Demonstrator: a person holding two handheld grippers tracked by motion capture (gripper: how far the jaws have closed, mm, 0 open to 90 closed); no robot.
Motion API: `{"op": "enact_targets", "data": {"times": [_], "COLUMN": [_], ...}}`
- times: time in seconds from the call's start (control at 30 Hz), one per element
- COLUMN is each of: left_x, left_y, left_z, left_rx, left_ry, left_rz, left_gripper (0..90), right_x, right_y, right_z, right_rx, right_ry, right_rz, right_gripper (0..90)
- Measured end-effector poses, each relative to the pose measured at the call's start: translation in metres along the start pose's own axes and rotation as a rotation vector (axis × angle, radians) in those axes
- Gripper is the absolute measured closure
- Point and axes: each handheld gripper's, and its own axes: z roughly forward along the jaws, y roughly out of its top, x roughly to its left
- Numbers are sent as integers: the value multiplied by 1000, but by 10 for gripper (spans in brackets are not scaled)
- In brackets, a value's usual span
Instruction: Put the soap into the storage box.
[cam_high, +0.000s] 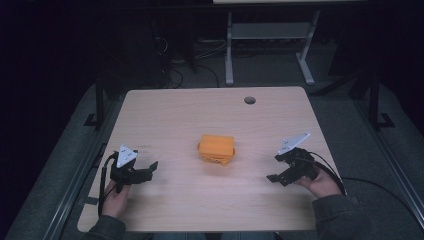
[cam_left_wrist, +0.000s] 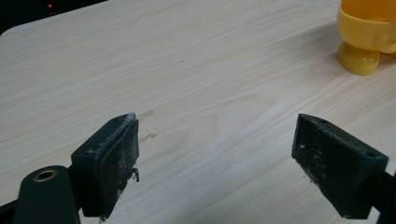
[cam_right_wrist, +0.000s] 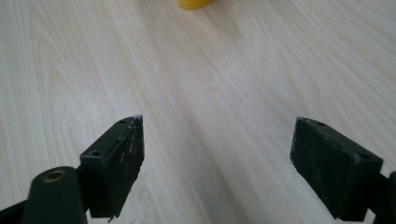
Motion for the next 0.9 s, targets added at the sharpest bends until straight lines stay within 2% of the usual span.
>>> {"op": "enact_targets", "data": {"times": [0.23,0.53,0.77,0.9], "left_x": [0,0,-1,-2], "left_y": [0,-1,-1,-2], "left_z": [0,0,0,0], "left_rx": [2,6,9,10], "left_ry": [1,2,0,-3], "left_rz": [2,4,4,2], "left_gripper": [141,141,141,141], "right_x": [2,5,9,12], "right_y": [-23,-41,-55,-62], "right_z": [-5,-11,-10,-11], "right_rx": [-17,-39,-42,-52], "right_ry": [-11,-40,-54,-69], "right_rz": [32,58,78,76], "right_gripper": [173,173,172,173]}}
